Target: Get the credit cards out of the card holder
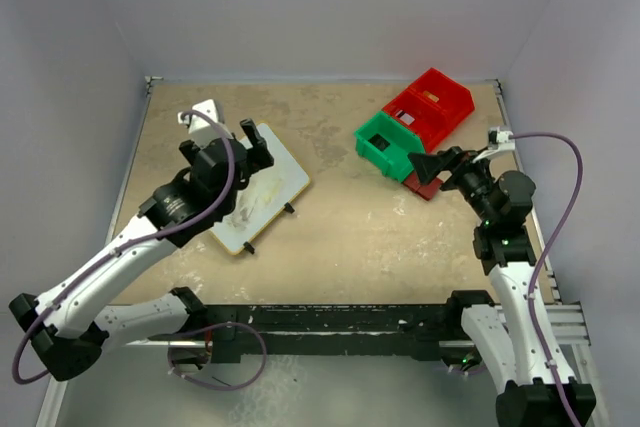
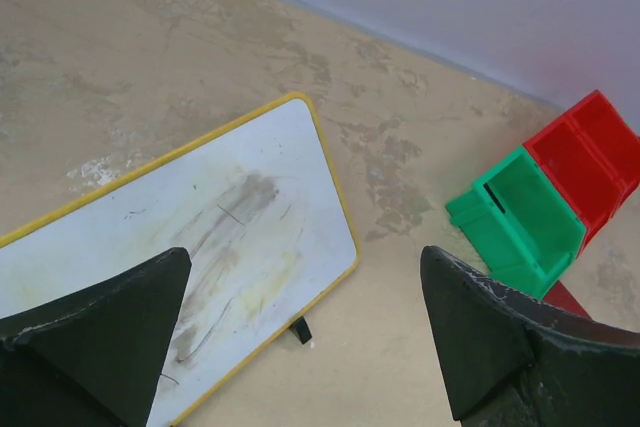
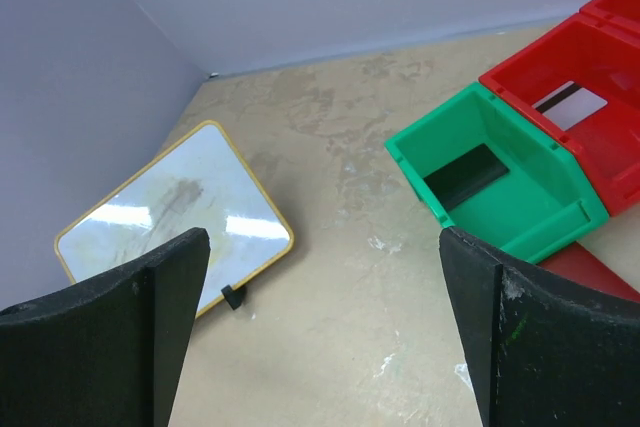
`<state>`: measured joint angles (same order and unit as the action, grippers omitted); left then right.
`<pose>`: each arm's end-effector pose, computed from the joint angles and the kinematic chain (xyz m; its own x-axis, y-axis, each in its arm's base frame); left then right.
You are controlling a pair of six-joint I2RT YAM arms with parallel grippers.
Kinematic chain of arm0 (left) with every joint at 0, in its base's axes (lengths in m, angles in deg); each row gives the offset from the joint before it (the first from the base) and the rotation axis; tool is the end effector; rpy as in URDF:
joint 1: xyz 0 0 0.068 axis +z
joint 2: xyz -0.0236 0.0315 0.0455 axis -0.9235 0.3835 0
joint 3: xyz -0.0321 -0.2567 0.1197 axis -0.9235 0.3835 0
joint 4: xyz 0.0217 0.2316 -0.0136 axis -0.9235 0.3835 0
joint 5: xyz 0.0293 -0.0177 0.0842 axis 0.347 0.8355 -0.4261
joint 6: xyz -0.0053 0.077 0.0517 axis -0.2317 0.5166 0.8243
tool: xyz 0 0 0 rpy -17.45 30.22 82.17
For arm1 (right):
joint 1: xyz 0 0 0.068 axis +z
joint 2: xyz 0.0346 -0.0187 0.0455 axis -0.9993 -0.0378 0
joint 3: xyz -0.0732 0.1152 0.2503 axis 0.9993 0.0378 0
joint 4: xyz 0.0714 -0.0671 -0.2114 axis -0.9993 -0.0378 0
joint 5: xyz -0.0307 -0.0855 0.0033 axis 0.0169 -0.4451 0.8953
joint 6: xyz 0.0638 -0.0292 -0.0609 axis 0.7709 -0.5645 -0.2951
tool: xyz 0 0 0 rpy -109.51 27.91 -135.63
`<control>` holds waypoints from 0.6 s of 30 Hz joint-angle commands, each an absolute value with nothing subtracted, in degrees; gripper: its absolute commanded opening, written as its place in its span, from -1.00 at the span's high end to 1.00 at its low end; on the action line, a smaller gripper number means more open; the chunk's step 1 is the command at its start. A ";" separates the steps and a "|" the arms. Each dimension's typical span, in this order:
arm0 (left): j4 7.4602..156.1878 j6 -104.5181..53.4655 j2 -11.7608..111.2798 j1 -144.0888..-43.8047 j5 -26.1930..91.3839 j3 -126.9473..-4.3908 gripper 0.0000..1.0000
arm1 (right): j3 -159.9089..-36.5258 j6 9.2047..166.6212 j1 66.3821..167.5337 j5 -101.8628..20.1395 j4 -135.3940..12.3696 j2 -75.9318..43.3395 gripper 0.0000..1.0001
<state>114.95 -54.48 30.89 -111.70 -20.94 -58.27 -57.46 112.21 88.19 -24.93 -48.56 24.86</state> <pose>0.1801 -0.0925 0.3829 -0.2250 -0.4192 -0.8796 -0.1637 0.9061 -0.3900 0.1758 0.0345 0.3511 -0.0989 0.4729 -0.8755 -0.4103 0.7822 0.4689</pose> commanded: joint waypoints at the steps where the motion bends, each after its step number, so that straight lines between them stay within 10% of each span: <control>1: 116.78 -57.45 35.28 -111.57 -20.81 -61.35 -0.90 | -58.40 112.34 88.18 -25.07 -47.45 25.94 -1.00; 13: 105.30 -54.56 60.39 -111.23 20.44 -59.33 -0.77 | -54.81 118.14 88.17 -31.84 -51.91 24.64 -1.00; 18: 106.62 -52.86 67.84 -113.32 20.70 -58.74 -0.74 | -54.66 119.18 88.18 -31.07 -53.32 23.17 -1.00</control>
